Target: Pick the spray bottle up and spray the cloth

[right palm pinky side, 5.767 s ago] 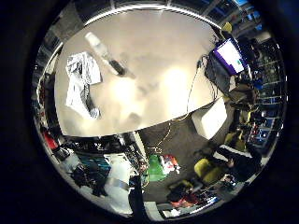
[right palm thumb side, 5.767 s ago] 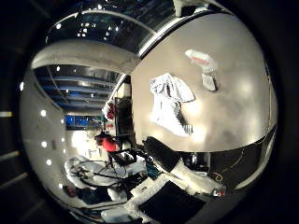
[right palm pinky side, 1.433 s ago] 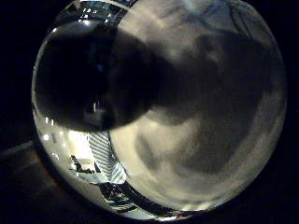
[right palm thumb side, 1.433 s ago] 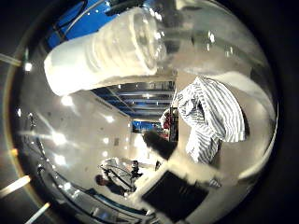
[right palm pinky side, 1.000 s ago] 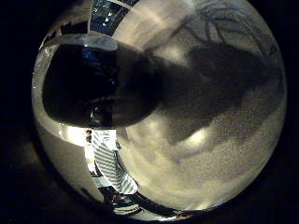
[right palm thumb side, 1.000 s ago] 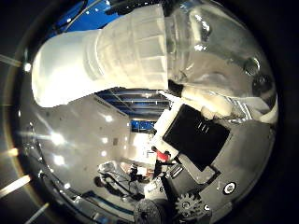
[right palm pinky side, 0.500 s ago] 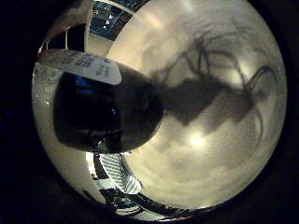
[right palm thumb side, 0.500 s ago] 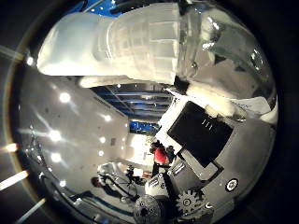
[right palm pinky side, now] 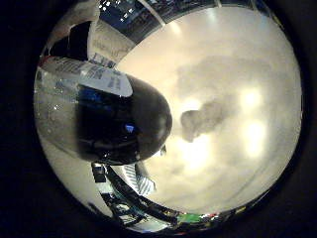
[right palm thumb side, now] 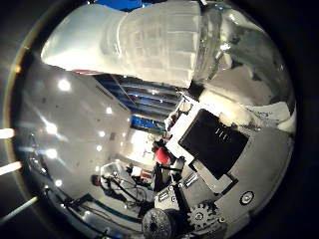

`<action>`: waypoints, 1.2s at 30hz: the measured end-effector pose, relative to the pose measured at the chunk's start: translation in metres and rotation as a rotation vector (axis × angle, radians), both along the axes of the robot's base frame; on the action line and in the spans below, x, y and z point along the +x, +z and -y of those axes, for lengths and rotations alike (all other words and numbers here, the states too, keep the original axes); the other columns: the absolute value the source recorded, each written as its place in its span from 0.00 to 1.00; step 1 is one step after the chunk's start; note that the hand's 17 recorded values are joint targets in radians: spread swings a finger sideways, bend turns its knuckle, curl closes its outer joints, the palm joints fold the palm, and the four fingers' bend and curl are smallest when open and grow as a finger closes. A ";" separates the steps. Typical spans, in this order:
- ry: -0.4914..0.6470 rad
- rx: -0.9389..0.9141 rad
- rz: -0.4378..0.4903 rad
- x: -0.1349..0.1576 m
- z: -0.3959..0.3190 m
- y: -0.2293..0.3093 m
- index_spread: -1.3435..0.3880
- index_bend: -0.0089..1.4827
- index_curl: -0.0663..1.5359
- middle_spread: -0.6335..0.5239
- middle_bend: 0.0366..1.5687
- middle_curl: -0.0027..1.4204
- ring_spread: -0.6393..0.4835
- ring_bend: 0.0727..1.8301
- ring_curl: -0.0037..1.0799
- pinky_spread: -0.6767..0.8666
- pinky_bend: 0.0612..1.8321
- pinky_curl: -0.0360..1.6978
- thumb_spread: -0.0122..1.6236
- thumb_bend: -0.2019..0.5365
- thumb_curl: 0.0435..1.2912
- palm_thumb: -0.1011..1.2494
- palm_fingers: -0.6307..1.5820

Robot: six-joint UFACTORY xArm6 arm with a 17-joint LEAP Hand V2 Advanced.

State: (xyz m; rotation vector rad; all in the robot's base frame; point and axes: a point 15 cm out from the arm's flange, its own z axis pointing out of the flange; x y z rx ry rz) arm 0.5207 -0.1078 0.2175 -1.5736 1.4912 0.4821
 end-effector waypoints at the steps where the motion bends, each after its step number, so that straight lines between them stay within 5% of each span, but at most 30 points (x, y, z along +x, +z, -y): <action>1: 0.020 -0.024 -0.007 -0.002 -0.006 0.004 0.61 0.72 0.70 0.41 0.87 0.64 0.34 0.73 0.82 0.30 0.54 0.92 0.58 0.26 0.49 0.92 0.75; 21: 0.352 -0.622 -0.102 -0.012 -0.141 -0.012 0.61 0.69 0.72 0.42 0.86 0.62 0.33 0.71 0.86 0.32 0.52 0.98 0.56 0.25 0.55 0.89 0.76; 36: 0.386 -0.961 -0.142 0.001 -0.146 -0.030 0.61 0.67 0.73 0.42 0.85 0.63 0.33 0.70 0.87 0.33 0.52 1.00 0.53 0.25 0.59 0.88 0.77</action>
